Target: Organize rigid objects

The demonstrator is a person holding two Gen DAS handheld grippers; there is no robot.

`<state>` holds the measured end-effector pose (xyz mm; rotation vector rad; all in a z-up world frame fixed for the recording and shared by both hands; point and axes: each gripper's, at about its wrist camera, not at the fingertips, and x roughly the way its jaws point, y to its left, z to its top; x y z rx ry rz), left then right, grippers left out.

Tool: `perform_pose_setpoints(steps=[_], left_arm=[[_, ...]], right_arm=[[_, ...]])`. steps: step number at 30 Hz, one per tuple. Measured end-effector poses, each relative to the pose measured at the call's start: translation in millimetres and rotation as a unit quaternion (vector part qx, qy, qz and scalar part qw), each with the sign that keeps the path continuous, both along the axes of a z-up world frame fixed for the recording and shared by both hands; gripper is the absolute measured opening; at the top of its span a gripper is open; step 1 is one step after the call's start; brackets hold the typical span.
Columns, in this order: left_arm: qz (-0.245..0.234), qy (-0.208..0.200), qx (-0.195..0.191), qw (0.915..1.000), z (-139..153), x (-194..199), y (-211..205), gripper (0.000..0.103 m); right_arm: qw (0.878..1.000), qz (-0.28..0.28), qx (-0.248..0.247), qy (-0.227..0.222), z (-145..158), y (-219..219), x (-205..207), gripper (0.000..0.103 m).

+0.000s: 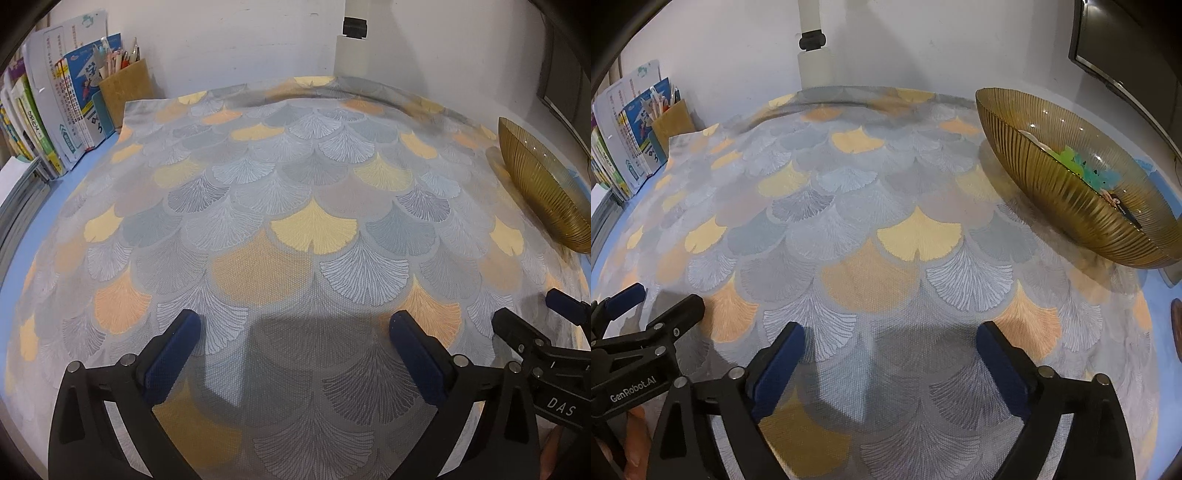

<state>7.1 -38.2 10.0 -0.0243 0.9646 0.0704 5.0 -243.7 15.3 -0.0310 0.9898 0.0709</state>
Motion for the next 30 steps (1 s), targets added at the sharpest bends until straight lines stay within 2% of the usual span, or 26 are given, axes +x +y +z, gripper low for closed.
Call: perform_pose_setpoints(steps=[3,30], left_arm=[[0.0,0.0,0.0,1.0,0.4,-0.3,-0.4,0.102],[-0.001,-0.001,0.001,1.0,0.5,0.2,-0.5,0.103]], right_arm=[[1.0,-0.006,0.002,0.006,-1.9,-2.7,3.2,0.103],[1.0,-0.006,0.001,0.007,-2.7,-3.1,3.7,0.103]])
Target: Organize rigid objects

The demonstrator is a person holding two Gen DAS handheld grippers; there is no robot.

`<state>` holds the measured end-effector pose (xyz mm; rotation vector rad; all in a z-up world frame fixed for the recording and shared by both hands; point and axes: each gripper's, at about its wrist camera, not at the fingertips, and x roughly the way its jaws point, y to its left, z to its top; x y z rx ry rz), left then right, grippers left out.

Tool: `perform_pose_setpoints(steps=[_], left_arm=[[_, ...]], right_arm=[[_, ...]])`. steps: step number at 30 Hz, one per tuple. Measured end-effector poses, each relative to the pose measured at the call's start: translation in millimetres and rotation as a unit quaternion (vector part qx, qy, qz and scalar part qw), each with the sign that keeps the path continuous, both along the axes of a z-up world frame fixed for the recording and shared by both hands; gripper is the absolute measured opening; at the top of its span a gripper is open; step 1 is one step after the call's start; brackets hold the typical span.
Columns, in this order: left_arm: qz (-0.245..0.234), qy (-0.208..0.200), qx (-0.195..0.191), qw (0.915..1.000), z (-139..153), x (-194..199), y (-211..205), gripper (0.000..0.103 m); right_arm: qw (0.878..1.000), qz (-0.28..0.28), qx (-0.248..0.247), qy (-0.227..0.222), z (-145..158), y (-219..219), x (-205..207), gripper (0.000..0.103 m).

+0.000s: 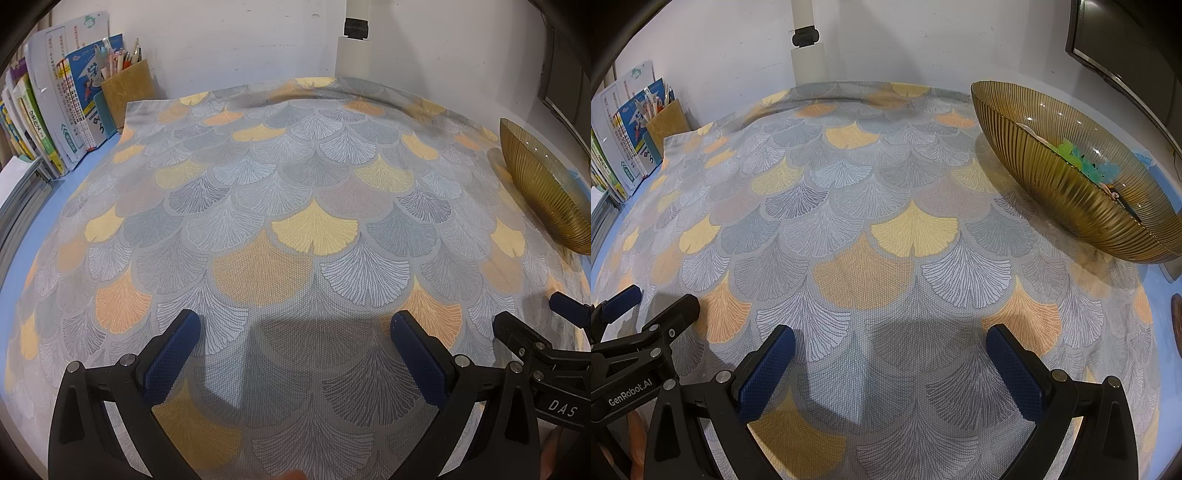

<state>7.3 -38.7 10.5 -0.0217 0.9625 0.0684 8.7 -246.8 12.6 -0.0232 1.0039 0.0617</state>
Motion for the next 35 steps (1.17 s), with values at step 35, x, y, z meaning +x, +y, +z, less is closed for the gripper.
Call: perform_pose_setpoints(steps=[35], left_arm=[[-0.005,0.0,-0.002,1.0,1.4,1.5,3.9,0.103]], right_arm=[[1.0,0.0,0.0,0.0,0.2,0.1,0.4,0.103]])
